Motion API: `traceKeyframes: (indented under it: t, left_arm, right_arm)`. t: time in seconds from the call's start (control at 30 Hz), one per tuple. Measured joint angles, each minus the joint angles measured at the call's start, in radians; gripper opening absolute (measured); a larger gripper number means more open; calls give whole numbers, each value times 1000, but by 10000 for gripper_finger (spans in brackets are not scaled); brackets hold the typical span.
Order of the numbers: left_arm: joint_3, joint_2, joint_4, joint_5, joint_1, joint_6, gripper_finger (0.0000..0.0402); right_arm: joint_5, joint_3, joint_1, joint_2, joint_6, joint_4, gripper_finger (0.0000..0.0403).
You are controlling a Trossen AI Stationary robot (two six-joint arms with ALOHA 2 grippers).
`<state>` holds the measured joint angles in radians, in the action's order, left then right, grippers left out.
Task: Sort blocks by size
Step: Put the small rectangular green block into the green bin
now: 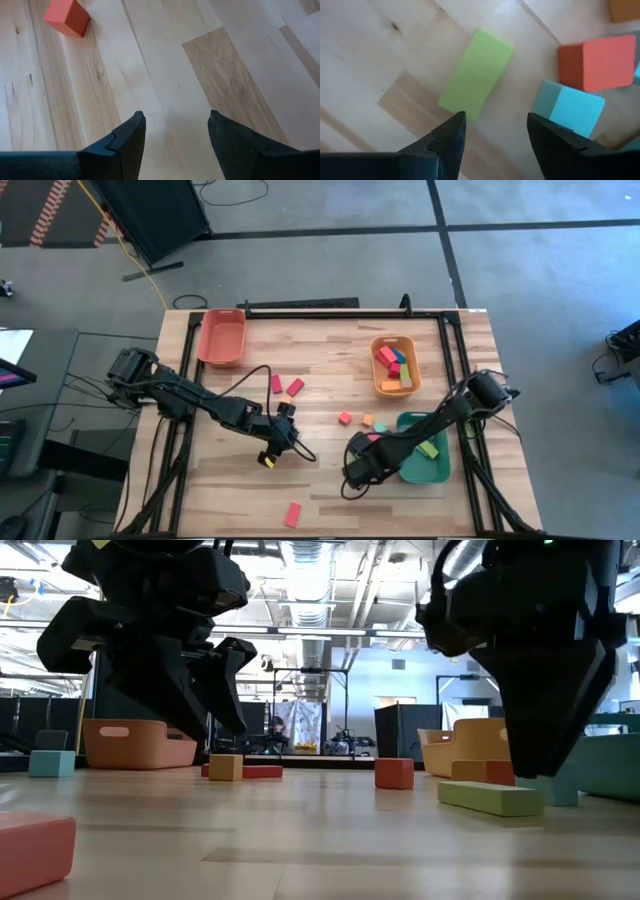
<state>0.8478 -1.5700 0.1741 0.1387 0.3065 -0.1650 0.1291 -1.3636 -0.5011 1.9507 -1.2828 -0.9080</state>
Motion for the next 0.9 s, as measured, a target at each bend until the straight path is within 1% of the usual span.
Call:
traceKeyframes:
  t: [0.13,0.23,0.6,0.77,0.9]
  left_arm:
    - [0,0,-2,0,0,0,206]
    - [0,0,-2,0,0,0,206]
    - [0,0,0,0,0,6,206]
    - [0,0,0,0,0,9,206]
    - [0,0,2,0,0,12,206]
  right_arm:
    - [0,-26,9,0,66,-9,239]
    - [16,-45,17,-1,76,-8,239]
    - [101,-58,21,1,-71,29,239]
    - [110,-59,21,20,-98,34,239]
    - [94,-58,21,57,-99,44,239]
